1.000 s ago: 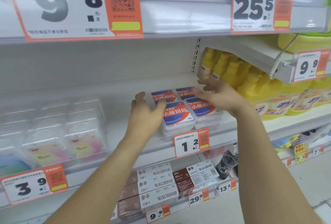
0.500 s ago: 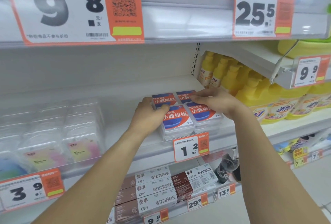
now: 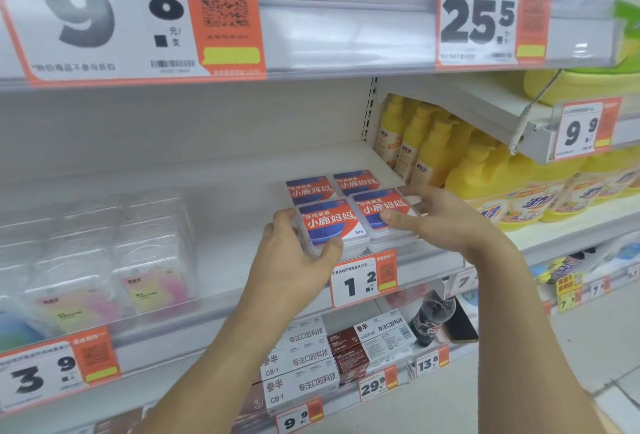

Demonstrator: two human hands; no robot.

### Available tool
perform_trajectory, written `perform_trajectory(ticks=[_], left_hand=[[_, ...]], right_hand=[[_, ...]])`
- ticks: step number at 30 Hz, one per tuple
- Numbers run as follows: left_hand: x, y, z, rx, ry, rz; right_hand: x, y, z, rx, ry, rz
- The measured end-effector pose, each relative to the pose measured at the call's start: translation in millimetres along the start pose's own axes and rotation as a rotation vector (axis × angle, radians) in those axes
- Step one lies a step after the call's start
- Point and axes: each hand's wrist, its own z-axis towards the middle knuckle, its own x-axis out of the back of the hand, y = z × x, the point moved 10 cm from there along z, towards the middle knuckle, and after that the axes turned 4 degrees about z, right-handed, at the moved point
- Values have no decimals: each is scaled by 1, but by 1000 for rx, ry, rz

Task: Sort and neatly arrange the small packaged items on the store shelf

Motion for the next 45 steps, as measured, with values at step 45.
perform_trajectory(ticks=[45], left_hand=[[0,20,-21,-266,120,242]], right_hand=[[-6,-7,-25,239,42,57]])
